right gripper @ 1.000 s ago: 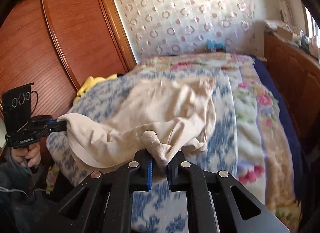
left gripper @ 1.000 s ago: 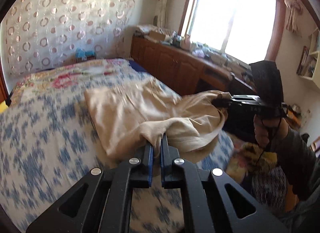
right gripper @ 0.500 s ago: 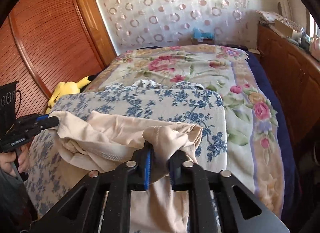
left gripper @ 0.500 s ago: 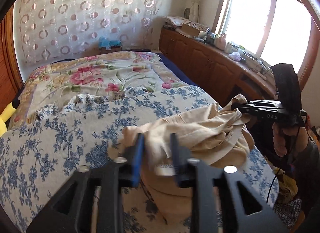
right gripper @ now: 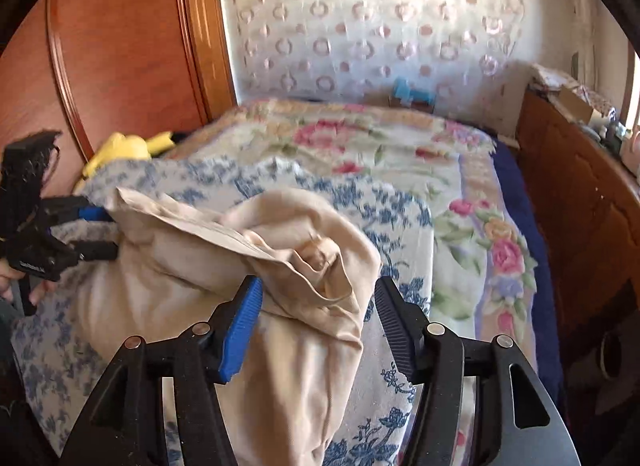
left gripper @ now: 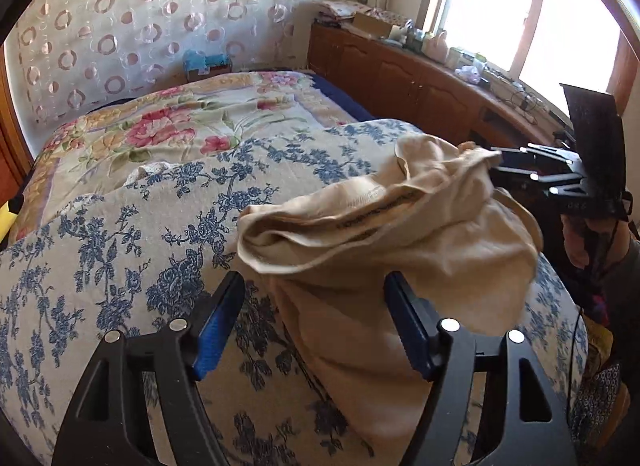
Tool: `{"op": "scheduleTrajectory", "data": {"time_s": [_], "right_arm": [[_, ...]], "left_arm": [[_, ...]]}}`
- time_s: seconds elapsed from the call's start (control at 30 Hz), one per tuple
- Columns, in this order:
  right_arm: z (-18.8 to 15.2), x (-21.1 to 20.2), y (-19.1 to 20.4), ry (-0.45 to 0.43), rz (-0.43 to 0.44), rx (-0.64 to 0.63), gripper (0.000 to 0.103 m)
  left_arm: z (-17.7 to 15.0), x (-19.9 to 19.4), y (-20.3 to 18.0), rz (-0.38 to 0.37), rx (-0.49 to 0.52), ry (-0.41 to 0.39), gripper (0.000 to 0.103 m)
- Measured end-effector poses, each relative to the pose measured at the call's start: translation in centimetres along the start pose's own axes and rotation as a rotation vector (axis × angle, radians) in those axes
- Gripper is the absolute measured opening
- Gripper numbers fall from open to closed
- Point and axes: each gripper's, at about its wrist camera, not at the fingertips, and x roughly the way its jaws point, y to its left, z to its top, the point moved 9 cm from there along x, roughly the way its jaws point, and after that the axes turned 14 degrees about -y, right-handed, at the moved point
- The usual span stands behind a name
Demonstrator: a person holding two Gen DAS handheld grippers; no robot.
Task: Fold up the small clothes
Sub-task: 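Lift the folded shirt with both grippers off the bed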
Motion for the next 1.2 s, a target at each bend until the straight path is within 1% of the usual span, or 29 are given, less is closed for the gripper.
{"op": "scheduleTrajectory", "data": {"time_s": [0.03, 0.07, 0.1, 0.13, 0.17, 0.2, 0.3, 0.37, 0.4, 0.43, 0.47, 0.5, 0.53, 0.6, 0.67, 0.7, 0.73, 0.77, 0.83, 0.9, 0.97, 1.03, 1.07, 1.1, 1.13, 1.17, 1.2], "right_arm": [[-0.2, 0.8, 0.1, 0.018, 0.015, 0.0, 0.06], [0.0, 1.4, 0.2, 0.017, 0.03, 0.0, 0.059], [0.6, 1.8, 0.2, 0.002, 0.049, 0.01, 0.039], [1.2, 1.8, 0.3, -0.011, 0.076, 0.029, 0.005], [2.0, 2.1, 0.1, -0.021, 0.089, 0.042, 0.006], [2.8, 2.3, -0.4, -0.046, 0.073, 0.041, 0.006], [4.2, 3.3, -2.7, -0.073, 0.0, 0.096, 0.006], [4.5, 4.0, -3.8, -0.063, -0.071, 0.117, 0.006], [4.3, 4.2, -4.1, -0.054, -0.113, 0.112, 0.013], [4.1, 4.4, -4.3, -0.035, -0.139, 0.11, 0.031], [3.8, 4.7, -4.4, -0.013, -0.16, 0.116, 0.038], [3.8, 4.6, -4.1, -0.012, -0.149, 0.131, 0.047], [4.0, 4.2, -3.8, -0.014, -0.13, 0.144, 0.053], [4.1, 4.1, -3.1, -0.007, -0.114, 0.143, 0.061], [3.8, 3.3, -2.9, 0.0, -0.088, 0.145, 0.063], [3.4, 2.5, -3.1, 0.008, -0.066, 0.156, 0.065], [3.1, 2.2, -3.0, 0.022, -0.043, 0.169, 0.068], [2.5, 2.2, -3.1, 0.044, -0.02, 0.181, 0.068], [1.4, 2.8, -3.2, 0.096, 0.004, 0.201, 0.068], [0.2, 4.1, -3.5, 0.147, 0.01, 0.213, 0.068], [-0.2, 4.7, -3.7, 0.159, 0.014, 0.233, 0.069], [0.2, 4.5, -4.0, 0.15, 0.013, 0.223, 0.068], [0.2, 4.6, -3.8, 0.149, 0.015, 0.223, 0.066], [0.2, 4.5, -3.6, 0.147, 0.02, 0.219, 0.055], [0.2, 4.2, -3.0, 0.148, 0.039, 0.213, 0.036], [0.1, 4.2, -2.4, 0.158, 0.072, 0.218, 0.03], [-0.4, 4.1, -1.9, 0.162, 0.078, 0.209, 0.023]], "left_arm": [[0.1, 0.7, 0.4, 0.007, -0.015, 0.007, 0.073], [0.3, 1.1, 0.8, 0.012, -0.027, 0.007, 0.073], [0.5, 1.6, 1.2, 0.021, -0.038, 0.008, 0.073], [0.8, 2.0, 1.6, 0.037, -0.045, 0.01, 0.073], [1.0, 2.1, 2.0, 0.046, -0.047, 0.006, 0.073], [1.2, 2.1, 2.3, 0.061, -0.047, 0.001, 0.073], [2.0, 1.7, 2.8, 0.102, -0.04, -0.032, 0.073], [2.4, 1.3, 3.1, 0.117, -0.052, -0.056, 0.073], [2.4, 1.2, 3.3, 0.119, -0.057, -0.059, 0.073], [2.2, 1.2, 3.5, 0.122, -0.064, -0.054, 0.073], [2.0, 1.3, 3.5, 0.119, -0.07, -0.044, 0.073], [1.7, 1.5, 3.4, 0.109, -0.075, -0.034, 0.073], [1.5, 1.5, 3.3, 0.1, -0.077, -0.027, 0.073], [1.0, 1.6, 2.8, 0.081, -0.072, -0.015, 0.073], [0.7, 1.8, 2.3, 0.055, -0.08, -0.002, 0.073], [0.5, 1.9, 1.9, 0.034, -0.089, 0.008, 0.073], [0.3, 2.0, 1.8, 0.025, -0.097, 0.016, 0.071], [0.1, 2.3, 1.7, 0.018, -0.104, 0.024, 0.066], [-0.1, 2.7, 1.6, 0.006, -0.12, 0.038, 0.061], [0.0, 3.0, 1.6, -0.003, -0.132, 0.035, 0.059], [0.1, 3.2, 1.6, -0.003, -0.128, 0.04, 0.059], [0.1, 3.3, 1.3, -0.018, -0.127, 0.047, 0.052], [0.1, 3.4, 1.0, -0.03, -0.132, 0.052, 0.041], [0.1, 3.5, 0.8, -0.043, -0.135, 0.057, 0.028], [0.1, 3.4, 0.5, -0.056, -0.137, 0.06, 0.024], [0.2, 3.2, 0.2, -0.062, -0.131, 0.058, 0.019], [0.3, 2.9, -0.1, -0.064, -0.114, 0.054, 0.017]]}}
